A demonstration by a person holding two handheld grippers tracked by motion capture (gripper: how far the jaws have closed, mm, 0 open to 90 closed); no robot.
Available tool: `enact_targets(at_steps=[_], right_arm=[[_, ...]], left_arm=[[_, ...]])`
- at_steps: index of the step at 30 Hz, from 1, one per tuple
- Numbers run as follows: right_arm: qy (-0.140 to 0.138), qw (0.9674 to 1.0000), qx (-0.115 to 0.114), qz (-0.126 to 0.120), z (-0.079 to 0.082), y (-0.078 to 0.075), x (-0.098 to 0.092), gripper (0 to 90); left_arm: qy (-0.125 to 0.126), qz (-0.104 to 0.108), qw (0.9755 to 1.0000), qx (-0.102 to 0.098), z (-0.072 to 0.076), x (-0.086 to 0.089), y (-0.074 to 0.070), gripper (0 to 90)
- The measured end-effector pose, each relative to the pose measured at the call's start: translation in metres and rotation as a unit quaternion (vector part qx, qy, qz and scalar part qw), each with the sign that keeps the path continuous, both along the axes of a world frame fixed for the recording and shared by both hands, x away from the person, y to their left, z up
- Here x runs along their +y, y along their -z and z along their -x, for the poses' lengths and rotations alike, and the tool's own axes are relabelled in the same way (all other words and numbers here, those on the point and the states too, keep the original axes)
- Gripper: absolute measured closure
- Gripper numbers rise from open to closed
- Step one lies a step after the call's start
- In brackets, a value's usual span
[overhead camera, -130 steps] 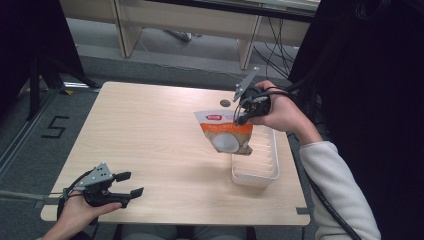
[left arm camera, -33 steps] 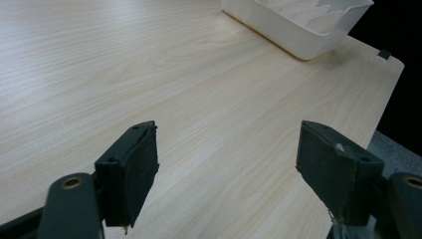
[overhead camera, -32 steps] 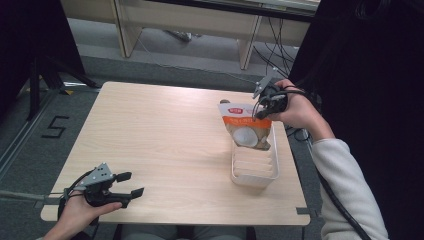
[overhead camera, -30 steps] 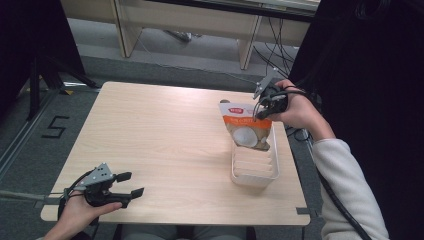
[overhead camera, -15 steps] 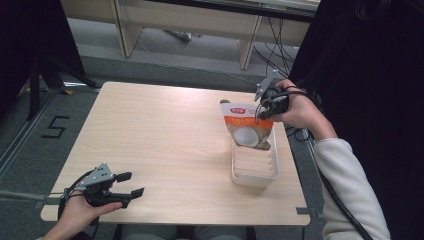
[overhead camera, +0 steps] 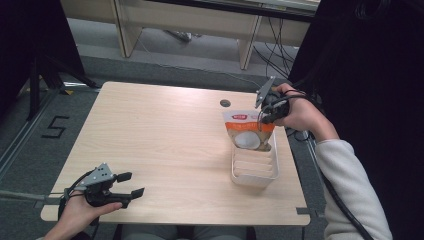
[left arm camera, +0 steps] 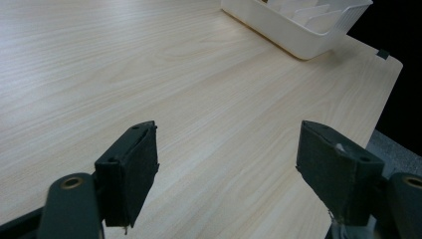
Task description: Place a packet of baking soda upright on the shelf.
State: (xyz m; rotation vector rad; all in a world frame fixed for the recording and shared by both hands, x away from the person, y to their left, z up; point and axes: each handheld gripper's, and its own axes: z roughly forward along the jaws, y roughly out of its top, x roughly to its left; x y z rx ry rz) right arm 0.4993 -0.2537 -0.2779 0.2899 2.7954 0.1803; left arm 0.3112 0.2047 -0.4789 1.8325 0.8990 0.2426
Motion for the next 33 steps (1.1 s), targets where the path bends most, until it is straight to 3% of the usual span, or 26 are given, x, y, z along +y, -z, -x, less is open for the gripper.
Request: enact_targets(at_steps=[13, 19, 33], right_arm=[[-0.004, 0.9999, 0.002, 0.015, -0.002, 0.001, -0.003, 90.0], [0.01, 0.9996, 0.012, 0.025, -0.002, 0.008, -0.005, 90.0], [0.005, 0.9987, 0.029, 0.04, -0.006, 0.022, 0.003, 90.0]], left_arm=[[0.0, 0.001, 1.0, 0.0, 0.0, 0.0, 0.0, 23.6], [0.001, 0.001, 1.0, 0.0, 0.0, 0.0, 0.0, 23.6], [0.001, 0.002, 1.0, 0.001, 0.0, 0.0, 0.0, 23.6]])
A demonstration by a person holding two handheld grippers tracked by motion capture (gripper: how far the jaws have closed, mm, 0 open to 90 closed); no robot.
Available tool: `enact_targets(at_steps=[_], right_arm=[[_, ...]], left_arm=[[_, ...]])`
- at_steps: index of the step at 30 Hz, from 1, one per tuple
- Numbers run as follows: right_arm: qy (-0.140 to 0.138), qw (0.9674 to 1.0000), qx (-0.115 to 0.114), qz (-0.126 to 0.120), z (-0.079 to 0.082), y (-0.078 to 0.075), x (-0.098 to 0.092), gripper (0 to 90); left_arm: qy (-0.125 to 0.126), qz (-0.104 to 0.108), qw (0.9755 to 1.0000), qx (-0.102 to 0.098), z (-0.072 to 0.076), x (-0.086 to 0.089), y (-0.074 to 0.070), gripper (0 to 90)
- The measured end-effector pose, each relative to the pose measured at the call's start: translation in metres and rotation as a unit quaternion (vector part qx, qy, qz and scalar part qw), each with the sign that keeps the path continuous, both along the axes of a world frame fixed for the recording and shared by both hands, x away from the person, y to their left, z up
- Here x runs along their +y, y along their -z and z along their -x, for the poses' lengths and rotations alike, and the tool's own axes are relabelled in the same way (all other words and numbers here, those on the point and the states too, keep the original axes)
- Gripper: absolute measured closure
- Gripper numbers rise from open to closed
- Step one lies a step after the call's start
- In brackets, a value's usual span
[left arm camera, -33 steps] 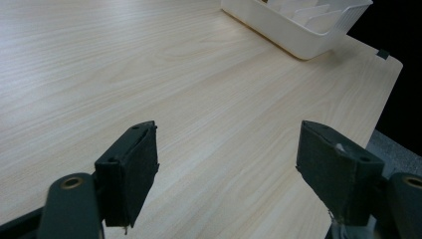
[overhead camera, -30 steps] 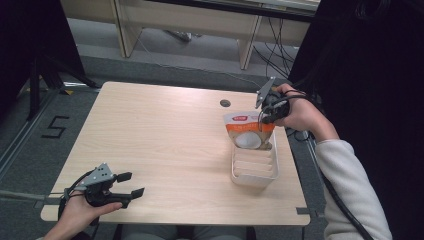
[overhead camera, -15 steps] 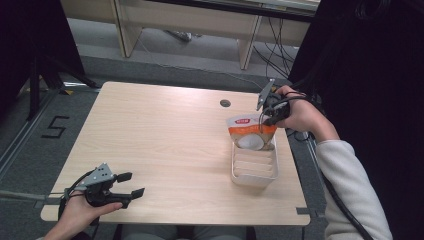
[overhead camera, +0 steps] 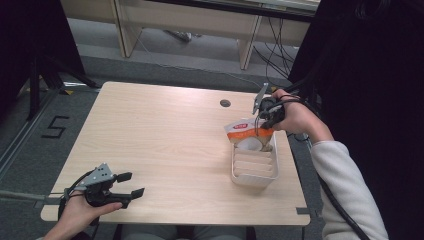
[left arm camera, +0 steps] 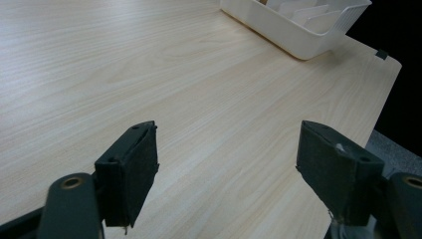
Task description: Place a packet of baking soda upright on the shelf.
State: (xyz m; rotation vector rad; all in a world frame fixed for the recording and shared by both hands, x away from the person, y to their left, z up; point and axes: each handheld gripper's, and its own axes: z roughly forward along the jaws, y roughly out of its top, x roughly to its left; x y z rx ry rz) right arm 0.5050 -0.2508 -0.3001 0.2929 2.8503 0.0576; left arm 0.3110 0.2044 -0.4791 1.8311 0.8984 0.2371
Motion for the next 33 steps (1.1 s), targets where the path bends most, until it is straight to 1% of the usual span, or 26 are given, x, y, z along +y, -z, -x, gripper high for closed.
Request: enact_targets(at_steps=[2, 5, 6, 9, 10, 13, 15, 16, 18, 19, 21, 23, 24, 25, 29, 30, 32, 33], right_arm=[[0.006, 1.0, -0.002, 0.002, 0.0, 0.004, 0.001, 90.0], [0.003, 1.0, 0.003, 0.0, -0.002, 0.01, 0.0, 90.0], [0.008, 1.0, 0.004, 0.0, -0.002, 0.011, 0.0, 90.0], [0.004, 1.0, 0.004, -0.001, -0.003, 0.013, -0.001, 90.0], [0.011, 0.9999, 0.007, -0.003, -0.003, 0.014, -0.001, 90.0], [0.013, 0.9999, 0.002, -0.005, -0.002, 0.015, -0.003, 90.0], [0.008, 1.0, 0.004, -0.004, -0.003, 0.015, -0.004, 90.0], [-0.002, 1.0, 0.003, -0.004, -0.004, 0.016, -0.004, 90.0], [0.006, 1.0, 0.005, -0.004, -0.004, 0.016, -0.004, 90.0], [0.017, 0.9998, 0.007, -0.003, -0.003, 0.016, -0.004, 90.0], [0.017, 0.9998, 0.009, -0.002, -0.003, 0.017, -0.004, 90.0], [0.02, 0.9998, 0.006, 0.001, -0.003, 0.018, -0.004, 90.0], [0.017, 0.9998, 0.011, 0.001, -0.004, 0.018, -0.005, 90.0], [0.017, 0.9998, 0.011, 0.001, -0.004, 0.018, -0.005, 90.0], [0.024, 0.9996, 0.014, 0.002, -0.003, 0.019, -0.007, 90.0], [0.014, 0.9999, 0.01, 0.002, -0.005, 0.02, -0.008, 90.0], [0.018, 0.9998, 0.01, 0.003, -0.004, 0.02, -0.008, 90.0], [0.016, 0.9998, 0.007, 0.005, -0.005, 0.021, -0.008, 90.0]], left_arm=[[0.0, 0.0, 1.0, 0.0, 0.0, 0.0, 0.0, 23.6], [-0.001, 0.0, 1.0, 0.0, 0.0, 0.0, 0.0, 23.6], [-0.001, 0.0, 1.0, 0.0, 0.0, 0.0, 0.0, 23.6], [0.0, -0.001, 1.0, 0.0, 0.0, 0.0, 0.0, 23.6], [0.001, -0.001, 1.0, -0.001, 0.0, 0.0, 0.0, 23.6], [0.001, -0.001, 1.0, -0.001, 0.0, 0.0, 0.0, 23.6], [0.002, 0.0, 1.0, 0.0, 0.0, 0.0, 0.0, 23.6], [0.002, -0.001, 1.0, 0.0, 0.0, -0.001, 0.0, 23.6], [0.001, -0.001, 1.0, 0.0, 0.0, -0.001, 0.0, 23.6], [0.002, 0.0, 1.0, 0.0, 0.0, 0.0, 0.0, 23.6], [0.002, 0.0, 1.0, 0.001, 0.0, -0.001, 0.0, 23.6], [0.002, 0.0, 1.0, 0.001, 0.0, -0.001, 0.0, 23.6], [0.002, 0.001, 1.0, 0.001, 0.0, -0.001, 0.0, 23.6], [0.002, 0.001, 1.0, 0.001, 0.0, -0.001, 0.0, 23.6], [0.002, -0.002, 1.0, 0.0, 0.0, -0.001, 0.0, 23.6], [0.001, -0.002, 1.0, 0.0, 0.0, -0.001, 0.0, 23.6], [0.001, -0.001, 1.0, 0.0, 0.0, -0.001, 0.0, 23.6], [0.001, -0.001, 1.0, 0.0, 0.0, -0.001, 0.0, 23.6]])
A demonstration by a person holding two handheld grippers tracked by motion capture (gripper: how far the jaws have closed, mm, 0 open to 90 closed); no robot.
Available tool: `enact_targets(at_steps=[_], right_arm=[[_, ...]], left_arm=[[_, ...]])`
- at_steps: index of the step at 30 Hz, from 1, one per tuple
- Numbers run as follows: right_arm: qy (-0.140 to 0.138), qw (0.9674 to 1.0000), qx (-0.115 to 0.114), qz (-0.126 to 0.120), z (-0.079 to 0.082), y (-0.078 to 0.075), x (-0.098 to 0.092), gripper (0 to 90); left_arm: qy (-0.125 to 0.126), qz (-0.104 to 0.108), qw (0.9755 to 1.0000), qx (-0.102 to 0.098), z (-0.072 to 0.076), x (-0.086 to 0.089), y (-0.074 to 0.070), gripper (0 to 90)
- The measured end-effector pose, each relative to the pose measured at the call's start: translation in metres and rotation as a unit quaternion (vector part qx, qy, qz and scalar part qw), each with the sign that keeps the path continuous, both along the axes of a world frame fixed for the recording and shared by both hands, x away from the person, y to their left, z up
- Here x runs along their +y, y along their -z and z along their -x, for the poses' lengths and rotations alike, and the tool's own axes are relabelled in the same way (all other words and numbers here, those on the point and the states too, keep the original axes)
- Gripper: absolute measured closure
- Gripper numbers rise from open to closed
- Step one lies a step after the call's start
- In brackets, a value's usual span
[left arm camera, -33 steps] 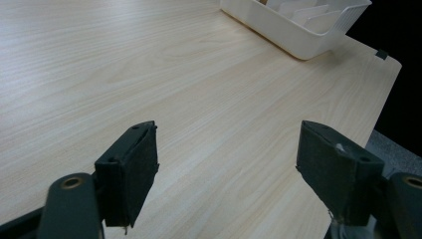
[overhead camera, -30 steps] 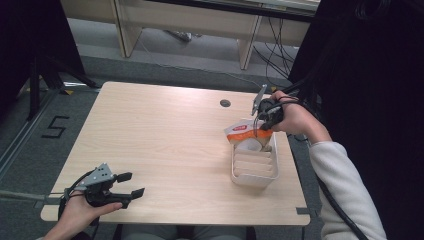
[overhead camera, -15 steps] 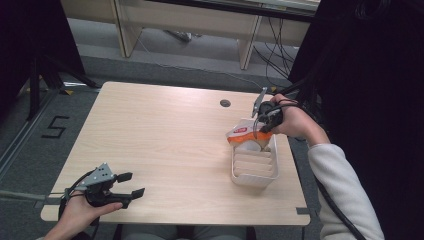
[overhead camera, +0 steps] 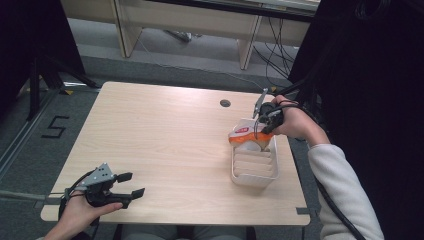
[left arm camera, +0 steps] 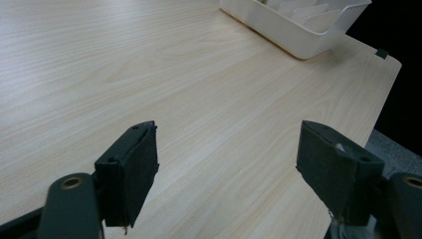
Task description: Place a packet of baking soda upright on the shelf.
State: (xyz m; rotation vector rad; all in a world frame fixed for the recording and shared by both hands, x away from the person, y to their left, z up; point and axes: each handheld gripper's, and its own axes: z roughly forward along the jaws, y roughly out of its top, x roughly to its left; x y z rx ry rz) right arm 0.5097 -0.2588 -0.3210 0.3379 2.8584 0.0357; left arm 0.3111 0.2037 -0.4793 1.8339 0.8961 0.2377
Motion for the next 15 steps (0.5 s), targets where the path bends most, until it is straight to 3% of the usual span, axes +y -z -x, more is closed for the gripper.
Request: enact_targets(at_steps=[11, 15], right_arm=[[0.018, 0.9998, 0.005, -0.002, 0.001, 0.0012, -0.0023, 90.0], [0.009, 1.0, 0.003, -0.001, 0.001, 0.0019, -0.0024, 90.0]], left_arm=[[0.001, 0.001, 1.0, 0.001, 0.0001, 0.0001, 0.0, 23.6], [0.0, 0.002, 1.0, 0.002, 0.0002, -0.0002, 0.0002, 23.5]])
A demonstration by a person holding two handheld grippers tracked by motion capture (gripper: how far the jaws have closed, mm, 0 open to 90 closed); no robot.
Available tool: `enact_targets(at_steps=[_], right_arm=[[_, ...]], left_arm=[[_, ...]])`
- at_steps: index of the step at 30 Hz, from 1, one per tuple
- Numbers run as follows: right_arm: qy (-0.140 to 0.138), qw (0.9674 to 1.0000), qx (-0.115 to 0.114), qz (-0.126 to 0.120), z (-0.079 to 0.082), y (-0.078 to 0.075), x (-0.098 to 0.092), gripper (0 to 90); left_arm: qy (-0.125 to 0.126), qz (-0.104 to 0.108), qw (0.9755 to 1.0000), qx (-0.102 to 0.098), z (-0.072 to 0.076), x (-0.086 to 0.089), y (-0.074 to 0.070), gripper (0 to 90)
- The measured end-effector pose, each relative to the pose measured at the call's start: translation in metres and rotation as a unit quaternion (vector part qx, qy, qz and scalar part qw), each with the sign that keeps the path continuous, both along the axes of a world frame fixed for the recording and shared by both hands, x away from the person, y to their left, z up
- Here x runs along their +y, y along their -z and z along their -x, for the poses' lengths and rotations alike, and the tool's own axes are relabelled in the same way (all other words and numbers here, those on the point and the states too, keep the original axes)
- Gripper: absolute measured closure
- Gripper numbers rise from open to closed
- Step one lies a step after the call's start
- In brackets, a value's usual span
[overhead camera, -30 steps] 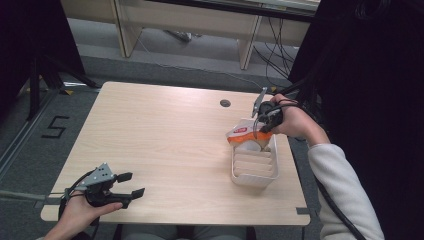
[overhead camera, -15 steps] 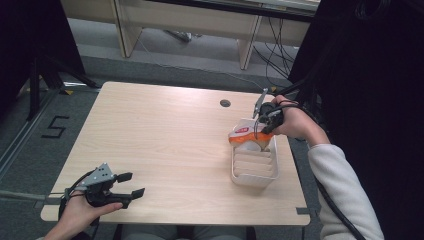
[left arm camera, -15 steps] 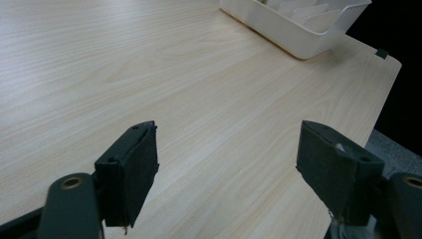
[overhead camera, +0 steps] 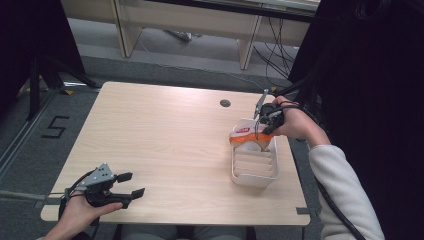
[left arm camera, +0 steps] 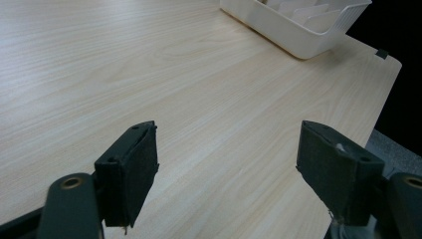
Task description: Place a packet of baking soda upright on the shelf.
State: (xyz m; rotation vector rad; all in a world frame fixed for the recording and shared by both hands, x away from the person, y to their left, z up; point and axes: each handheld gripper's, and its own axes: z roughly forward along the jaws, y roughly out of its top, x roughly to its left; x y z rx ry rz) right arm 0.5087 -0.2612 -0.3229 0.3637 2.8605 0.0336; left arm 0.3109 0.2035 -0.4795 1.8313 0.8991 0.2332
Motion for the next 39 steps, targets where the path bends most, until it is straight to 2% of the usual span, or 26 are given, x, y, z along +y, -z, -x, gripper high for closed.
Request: enact_targets(at_steps=[2, 4, 6, 9, 10, 12, 13, 16, 17, 18, 19, 20, 25, 26, 29, 30, 35, 36, 37, 38, 39], right_arm=[[-0.01, 0.9999, -0.002, 0.0, -0.001, 0.0, -0.001, 90.0], [-0.004, 1.0, -0.005, 0.0, 0.0, 0.0, 0.0, 88.6], [0.018, 0.9998, 0.008, -0.002, 0.002, 0.003, 0.0, 79.4], [0.02, 0.9998, 0.005, -0.003, 0.002, 0.005, 0.0, 75.2], [0.029, 0.9995, 0.004, -0.008, 0.003, 0.006, 0.0, 71.9], [0.02, 0.9996, -0.003, -0.02, 0.002, 0.005, -0.001, 62.8], [0.02, 0.9996, -0.003, -0.02, 0.002, 0.005, -0.001, 62.8], [0.02, 0.999, -0.017, -0.036, 0.004, 0.003, 0.001, 52.0], [0.029, 0.9985, -0.018, -0.044, 0.005, 0.002, 0.002, 48.9], [0.025, 0.9975, -0.03, -0.059, 0.007, -0.001, 0.004, 44.5], [0.025, 0.9975, -0.03, -0.059, 0.007, -0.001, 0.004, 44.5], [0.033, 0.9958, -0.031, -0.08, 0.01, -0.003, 0.006, 41.2], [0.029, 0.9936, -0.037, -0.102, 0.014, -0.006, 0.009, 38.3], [0.024, 0.9923, -0.044, -0.114, 0.017, -0.008, 0.012, 38.1], [0.021, 0.9916, -0.049, -0.118, 0.021, -0.009, 0.014, 38.2], [0.011, 0.9917, -0.048, -0.119, 0.025, -0.011, 0.018, 39.2], [-0.008, 0.991, -0.058, -0.12, 0.029, -0.012, 0.024, 40.7], [-0.008, 0.9904, -0.061, -0.123, 0.032, -0.013, 0.027, 41.5], [-0.018, 0.9892, -0.077, -0.123, 0.035, -0.016, 0.031, 42.0], [-0.018, 0.9892, -0.077, -0.123, 0.035, -0.016, 0.031, 42.0], [-0.031, 0.9884, -0.079, -0.126, 0.038, -0.018, 0.036, 42.2]], left_arm=[[0.001, -0.001, 1.0, -0.001, 0.0, 0.0, 0.0, 23.5], [0.0, 0.0, 1.0, 0.0, 0.0, 0.0, 0.0, 23.5], [-0.001, -0.002, 1.0, 0.0, 0.0, 0.0, 0.0, 23.5], [0.003, -0.005, 1.0, -0.002, 0.0, 0.0, 0.0, 23.5], [0.004, -0.006, 1.0, -0.004, -0.001, 0.0, 0.0, 23.5], [0.0, -0.003, 1.0, 0.0, -0.001, 0.0, 0.0, 23.4], [0.0, -0.003, 1.0, 0.0, -0.001, 0.0, 0.0, 23.4], [0.001, -0.003, 1.0, -0.001, 0.0, 0.0, 0.0, 23.4], [0.0, -0.003, 1.0, 0.0, 0.0, 0.0, 0.0, 23.4], [0.0, -0.003, 1.0, -0.001, 0.0, 0.0, 0.0, 23.4], [0.001, -0.003, 1.0, -0.001, 0.0, 0.0, 0.0, 23.4], [0.0, -0.003, 1.0, 0.0, 0.0, 0.0, 0.0, 23.4], [0.003, -0.003, 1.0, -0.001, -0.001, 0.0, 0.0, 23.4], [0.009, -0.009, 0.9999, -0.006, -0.002, 0.001, 0.0, 23.4], [0.007, -0.011, 0.9999, -0.007, -0.001, 0.0, 0.0, 23.4], [0.0, -0.005, 1.0, 0.001, 0.0, -0.001, 0.001, 23.4], [0.007, -0.008, 0.9999, -0.005, -0.001, 0.0, 0.0, 23.4], [0.007, -0.009, 0.9999, -0.006, -0.001, 0.0, 0.0, 23.4], [0.006, -0.008, 0.9999, -0.004, -0.001, 0.0, 0.0, 23.4], [0.003, -0.006, 1.0, -0.001, -0.001, 0.0, 0.001, 23.4], [0.003, -0.003, 1.0, 0.001, -0.001, -0.001, 0.001, 23.4]])
